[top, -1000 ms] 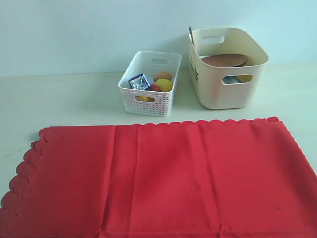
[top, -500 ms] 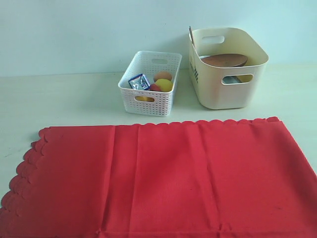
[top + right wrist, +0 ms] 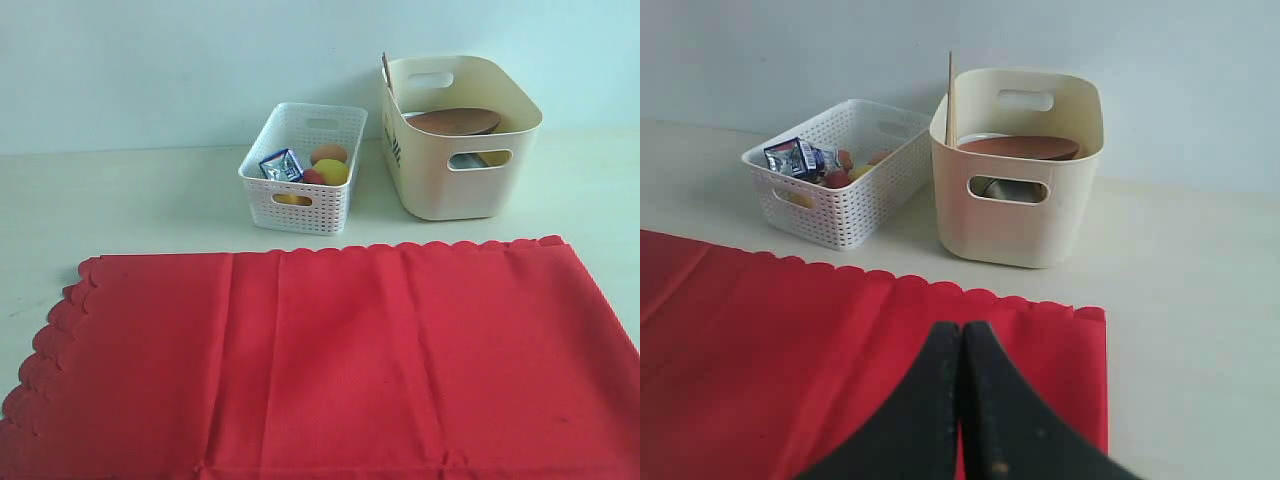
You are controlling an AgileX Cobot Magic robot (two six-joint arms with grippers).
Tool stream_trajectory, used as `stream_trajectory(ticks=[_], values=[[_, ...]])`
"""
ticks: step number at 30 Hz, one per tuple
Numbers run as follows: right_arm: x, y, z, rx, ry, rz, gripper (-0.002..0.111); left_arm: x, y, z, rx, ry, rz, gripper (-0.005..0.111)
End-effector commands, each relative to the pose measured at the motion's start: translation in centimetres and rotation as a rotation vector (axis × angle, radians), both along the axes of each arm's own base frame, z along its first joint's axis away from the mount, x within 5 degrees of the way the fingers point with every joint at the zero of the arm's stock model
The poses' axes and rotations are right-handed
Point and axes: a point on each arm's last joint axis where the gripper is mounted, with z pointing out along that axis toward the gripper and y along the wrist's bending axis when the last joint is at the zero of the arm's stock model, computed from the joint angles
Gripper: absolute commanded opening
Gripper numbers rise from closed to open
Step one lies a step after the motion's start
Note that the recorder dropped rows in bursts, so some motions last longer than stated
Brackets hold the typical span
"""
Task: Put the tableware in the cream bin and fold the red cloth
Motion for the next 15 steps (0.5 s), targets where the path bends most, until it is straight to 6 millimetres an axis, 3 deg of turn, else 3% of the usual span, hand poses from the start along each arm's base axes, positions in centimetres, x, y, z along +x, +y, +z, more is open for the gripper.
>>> stream_trajectory(ticks=[1, 9, 15], values=[[0.0, 0.0, 0.1, -0.003, -0.014, -0.001, 0.0, 0.1, 0.0, -0.1, 0.006, 0.036, 0.0, 0.0], [0.0, 0.0, 0.1, -0.003, -0.014, -0.001, 0.0, 1.4, -0.1, -2.0, 0.01, 0.211, 0.011, 0.0], [0.0, 0.0, 0.1, -0.003, -0.014, -0.001, 0.0, 3.5, -0.5, -3.1, -0.027, 0.424, 0.028, 0.0]])
